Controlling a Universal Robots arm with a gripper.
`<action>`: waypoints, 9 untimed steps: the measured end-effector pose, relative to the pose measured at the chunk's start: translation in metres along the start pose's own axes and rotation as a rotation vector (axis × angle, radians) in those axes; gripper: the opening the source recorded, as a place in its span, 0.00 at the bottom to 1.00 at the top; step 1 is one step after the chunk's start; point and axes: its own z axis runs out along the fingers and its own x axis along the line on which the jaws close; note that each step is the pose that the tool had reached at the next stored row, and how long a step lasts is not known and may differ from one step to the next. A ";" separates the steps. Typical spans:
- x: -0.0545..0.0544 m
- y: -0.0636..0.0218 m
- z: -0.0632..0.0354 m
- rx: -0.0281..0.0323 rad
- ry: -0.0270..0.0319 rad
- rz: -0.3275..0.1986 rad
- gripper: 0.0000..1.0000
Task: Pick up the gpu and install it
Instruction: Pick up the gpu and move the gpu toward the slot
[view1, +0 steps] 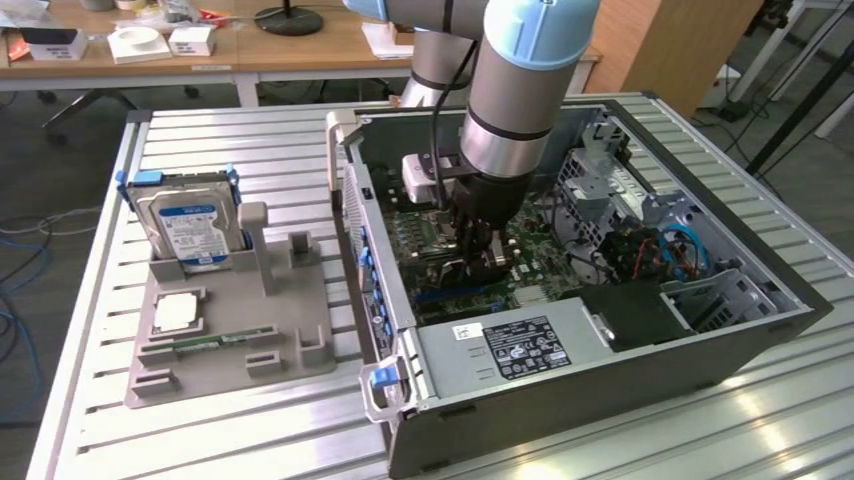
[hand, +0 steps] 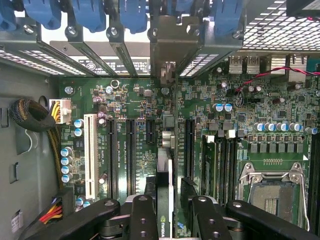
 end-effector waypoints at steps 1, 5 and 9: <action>0.000 0.0000 0.0000 0.0000 0.0000 0.000 0.34; 0.000 0.0000 -0.0002 0.0000 0.0000 0.000 0.34; 0.000 0.0000 -0.0021 -0.0001 0.0003 0.000 0.34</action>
